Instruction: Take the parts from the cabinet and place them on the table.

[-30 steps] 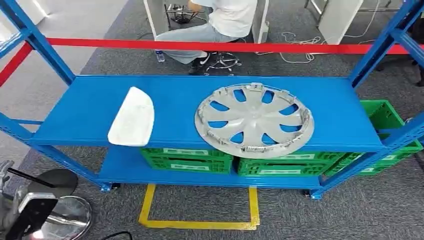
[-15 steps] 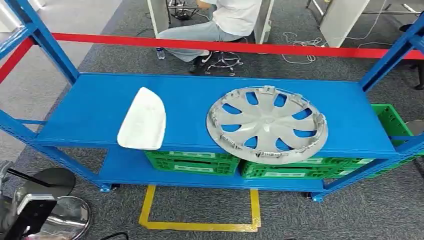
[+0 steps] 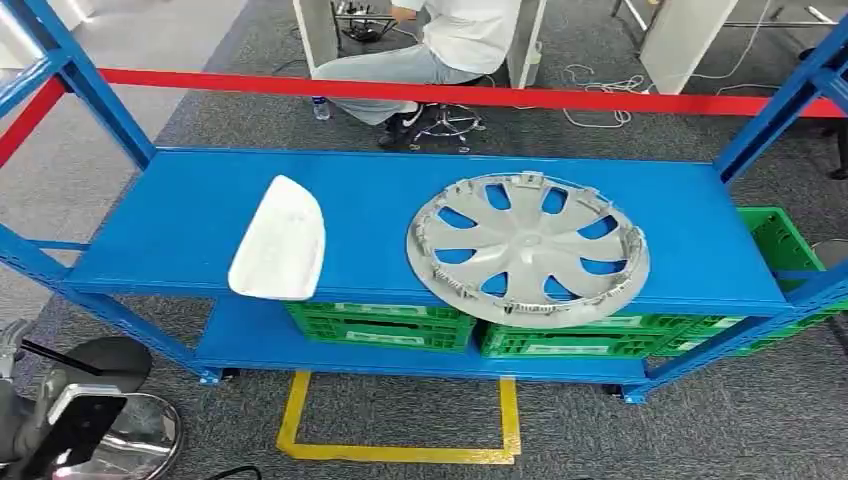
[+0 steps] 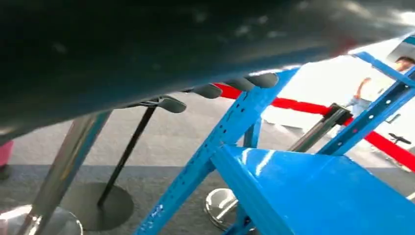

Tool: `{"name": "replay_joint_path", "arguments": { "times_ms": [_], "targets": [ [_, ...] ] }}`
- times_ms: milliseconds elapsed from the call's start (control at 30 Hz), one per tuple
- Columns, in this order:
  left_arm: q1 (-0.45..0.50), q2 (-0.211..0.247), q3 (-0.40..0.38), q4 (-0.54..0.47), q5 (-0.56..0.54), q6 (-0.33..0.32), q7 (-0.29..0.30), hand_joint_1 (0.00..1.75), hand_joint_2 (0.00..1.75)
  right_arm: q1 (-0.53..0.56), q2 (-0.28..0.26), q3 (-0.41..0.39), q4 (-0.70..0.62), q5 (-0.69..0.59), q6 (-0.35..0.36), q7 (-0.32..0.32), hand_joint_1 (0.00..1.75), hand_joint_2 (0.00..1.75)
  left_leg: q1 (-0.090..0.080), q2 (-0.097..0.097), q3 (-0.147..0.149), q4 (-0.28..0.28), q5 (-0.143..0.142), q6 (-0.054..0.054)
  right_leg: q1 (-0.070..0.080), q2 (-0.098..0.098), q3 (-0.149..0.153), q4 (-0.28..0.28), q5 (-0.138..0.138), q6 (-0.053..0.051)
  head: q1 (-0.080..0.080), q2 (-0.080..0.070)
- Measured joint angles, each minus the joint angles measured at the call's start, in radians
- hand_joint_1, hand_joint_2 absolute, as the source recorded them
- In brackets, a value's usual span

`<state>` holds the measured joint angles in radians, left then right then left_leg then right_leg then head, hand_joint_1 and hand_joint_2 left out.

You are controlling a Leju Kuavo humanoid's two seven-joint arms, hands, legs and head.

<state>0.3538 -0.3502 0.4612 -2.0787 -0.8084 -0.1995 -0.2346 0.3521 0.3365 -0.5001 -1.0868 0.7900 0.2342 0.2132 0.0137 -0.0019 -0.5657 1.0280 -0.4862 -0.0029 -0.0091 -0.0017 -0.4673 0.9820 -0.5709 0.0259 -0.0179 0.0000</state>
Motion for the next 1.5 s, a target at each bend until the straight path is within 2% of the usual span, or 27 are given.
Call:
{"name": "replay_joint_path", "arguments": {
  "times_ms": [267, 500, 700, 967, 1233, 1500],
  "targets": [
    [-0.025, 0.002, -0.035, 0.003, -0.145, 0.021, 0.007, 0.00, 1.75, -0.011, 0.000, -0.030, 0.001, 0.053, 0.023, -0.031, 0.00, 0.00, 0.001, 0.000, 0.000, 0.000, 0.000, 0.000, 0.000, 0.000, 0.000, 0.000, -0.001, 0.000, 0.000, 0.000],
    [-0.040, 0.008, -0.075, 0.008, -0.195, 0.035, 0.017, 0.00, 1.75, -0.021, 0.000, -0.052, 0.003, 0.068, 0.030, -0.042, 0.00, 0.00, 0.000, 0.000, 0.000, 0.000, 0.000, 0.000, 0.000, 0.000, 0.000, 0.000, -0.001, 0.000, 0.000, 0.000],
    [-0.080, 0.022, -0.124, 0.024, -0.358, 0.071, 0.061, 0.00, 1.75, -0.036, 0.000, -0.076, 0.017, 0.108, 0.042, -0.074, 0.00, 0.00, 0.001, 0.000, 0.000, 0.000, 0.000, 0.000, 0.000, 0.000, 0.000, 0.000, -0.001, 0.000, 0.000, 0.000],
    [-0.104, 0.033, -0.155, 0.045, -0.393, 0.081, 0.069, 0.00, 1.75, -0.039, 0.000, -0.097, 0.033, 0.118, 0.043, -0.082, 0.00, 0.00, 0.001, 0.000, 0.000, 0.000, 0.000, 0.000, 0.000, 0.000, 0.000, 0.000, -0.001, 0.000, 0.000, 0.000],
    [-0.148, 0.051, -0.196, 0.069, -0.548, 0.130, 0.106, 0.00, 1.75, -0.048, 0.000, -0.118, 0.053, 0.164, 0.054, -0.111, 0.00, 0.00, 0.001, 0.000, 0.000, 0.000, 0.000, 0.000, 0.000, 0.000, 0.000, 0.000, -0.002, 0.000, 0.000, 0.000],
    [-0.197, 0.071, -0.241, 0.111, -0.652, 0.144, 0.146, 0.00, 1.75, -0.056, -0.002, -0.149, 0.069, 0.206, 0.060, -0.131, 0.00, 0.00, 0.000, 0.000, 0.000, 0.000, 0.000, 0.000, 0.000, 0.000, 0.000, 0.000, -0.002, 0.000, 0.000, 0.000]
  ]
}}
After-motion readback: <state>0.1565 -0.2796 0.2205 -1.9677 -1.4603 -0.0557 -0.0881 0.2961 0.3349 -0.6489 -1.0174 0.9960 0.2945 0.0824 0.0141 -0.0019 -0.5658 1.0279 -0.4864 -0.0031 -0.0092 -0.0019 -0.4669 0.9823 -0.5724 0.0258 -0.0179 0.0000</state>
